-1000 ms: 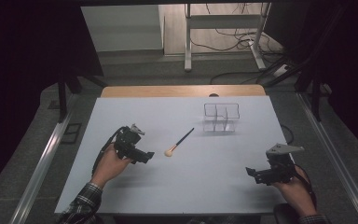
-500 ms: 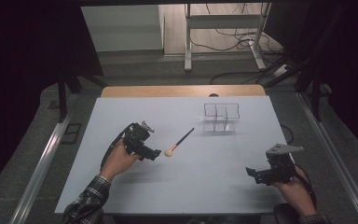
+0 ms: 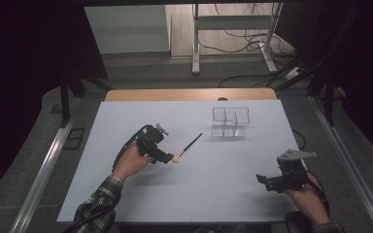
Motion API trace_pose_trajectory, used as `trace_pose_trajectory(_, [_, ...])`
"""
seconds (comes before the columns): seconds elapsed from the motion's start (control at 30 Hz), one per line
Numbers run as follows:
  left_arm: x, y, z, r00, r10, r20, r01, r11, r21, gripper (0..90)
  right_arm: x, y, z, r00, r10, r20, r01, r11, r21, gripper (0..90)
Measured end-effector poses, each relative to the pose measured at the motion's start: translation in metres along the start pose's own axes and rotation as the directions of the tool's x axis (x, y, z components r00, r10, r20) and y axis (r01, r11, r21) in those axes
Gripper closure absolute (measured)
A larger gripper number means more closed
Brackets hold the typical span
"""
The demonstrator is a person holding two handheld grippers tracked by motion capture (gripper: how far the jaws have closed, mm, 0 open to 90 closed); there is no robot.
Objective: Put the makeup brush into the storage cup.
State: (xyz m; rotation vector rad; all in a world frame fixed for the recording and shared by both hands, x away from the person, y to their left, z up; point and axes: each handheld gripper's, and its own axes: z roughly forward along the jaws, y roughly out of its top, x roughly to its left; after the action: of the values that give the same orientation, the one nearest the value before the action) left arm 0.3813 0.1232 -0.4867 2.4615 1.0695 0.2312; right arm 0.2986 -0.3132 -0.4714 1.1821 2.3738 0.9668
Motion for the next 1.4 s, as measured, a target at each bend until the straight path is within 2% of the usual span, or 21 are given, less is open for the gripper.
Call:
trace_pose_trajectory(0.2, [-0.001,0.009,0.007,1.0000,0.006,0.007,-0.007,0.9995,0.031,1.1,0.000,0.000,0.000,1.0000,0.000,-0.001,0.000,1.0000,0.003,0.0])
trace_pose_trajectory(0.47, [-0.004,0.022,0.014,0.9992,0.039,0.008,-0.039,0.9968,0.069,0.9,0.000,0.000,0.000,1.0000,0.000,-0.003,0.000,1.0000,0.007,0.0])
trace_pose_trajectory(0.87, [-0.011,0.042,0.024,0.9980,0.060,0.021,-0.062,0.9932,0.099,1.1,0.000,0.000,0.000,1.0000,-0.004,-0.006,0.004,0.9999,0.009,0.0])
trace_pose_trajectory(1.0, [-0.012,0.047,0.027,0.9965,0.082,0.019,-0.084,0.9891,0.121,1.3,0.001,0.000,0.000,1.0000,-0.006,-0.006,0.007,0.9999,0.009,0.0])
trace_pose_trajectory(1.4, [-0.021,0.067,0.034,0.9951,0.097,0.019,-0.098,0.9873,0.125,3.5,0.001,0.000,0.001,0.9999,-0.005,-0.013,0.005,0.9998,0.017,0.0])
